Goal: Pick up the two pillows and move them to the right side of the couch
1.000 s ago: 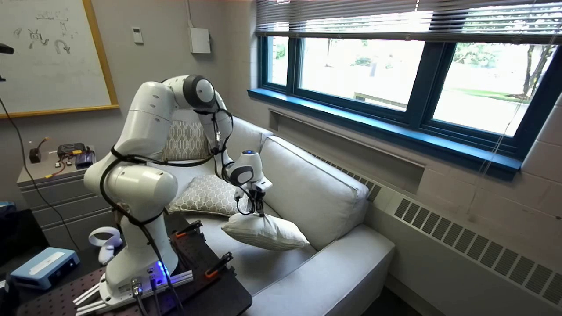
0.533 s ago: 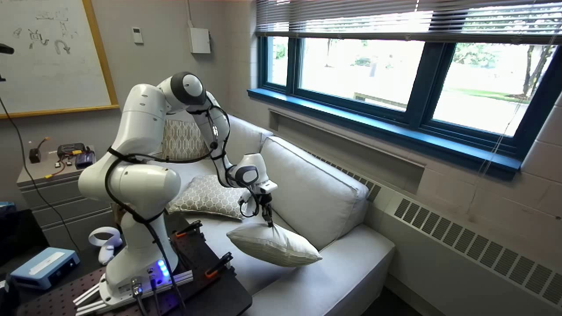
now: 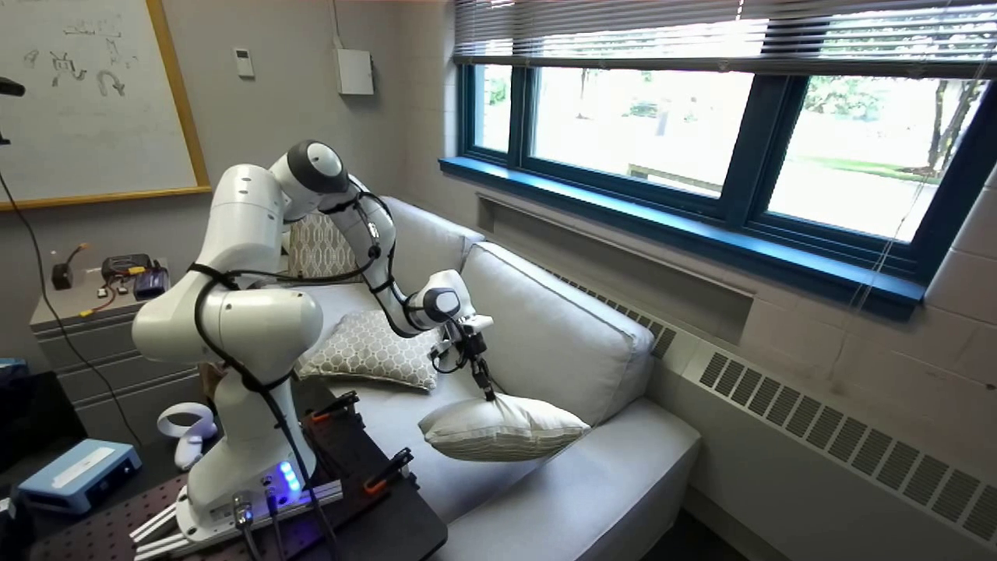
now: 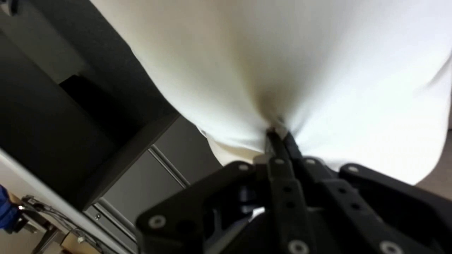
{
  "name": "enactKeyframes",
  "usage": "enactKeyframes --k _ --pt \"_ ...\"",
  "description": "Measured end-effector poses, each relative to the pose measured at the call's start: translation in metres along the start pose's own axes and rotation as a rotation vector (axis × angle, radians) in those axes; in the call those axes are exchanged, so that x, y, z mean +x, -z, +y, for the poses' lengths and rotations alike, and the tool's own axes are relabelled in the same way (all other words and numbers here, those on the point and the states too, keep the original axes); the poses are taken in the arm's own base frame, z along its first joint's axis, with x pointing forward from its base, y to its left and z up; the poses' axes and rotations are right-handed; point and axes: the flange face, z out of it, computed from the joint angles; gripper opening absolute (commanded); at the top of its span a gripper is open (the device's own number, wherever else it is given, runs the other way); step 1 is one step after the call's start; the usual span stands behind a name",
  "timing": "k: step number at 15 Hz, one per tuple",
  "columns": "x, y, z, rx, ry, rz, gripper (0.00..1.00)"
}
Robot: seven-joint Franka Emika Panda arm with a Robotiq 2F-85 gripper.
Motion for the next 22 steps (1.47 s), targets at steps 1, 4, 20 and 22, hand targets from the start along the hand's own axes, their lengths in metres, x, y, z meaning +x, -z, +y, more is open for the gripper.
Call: enactKeyframes --k 1,4,20,22 --pt "-0.004 0.000 -0.005 -0.012 0.021 0.011 0.01" --pt "-0.013 -0.007 -0.015 -0.053 0.074 0.031 0.01" --pt "0.010 -0.075 -0.069 -0.219 0.051 0.176 0.01" --pt "0.015 -0.078 -0.079 -0.228 0.051 0.191 0.01"
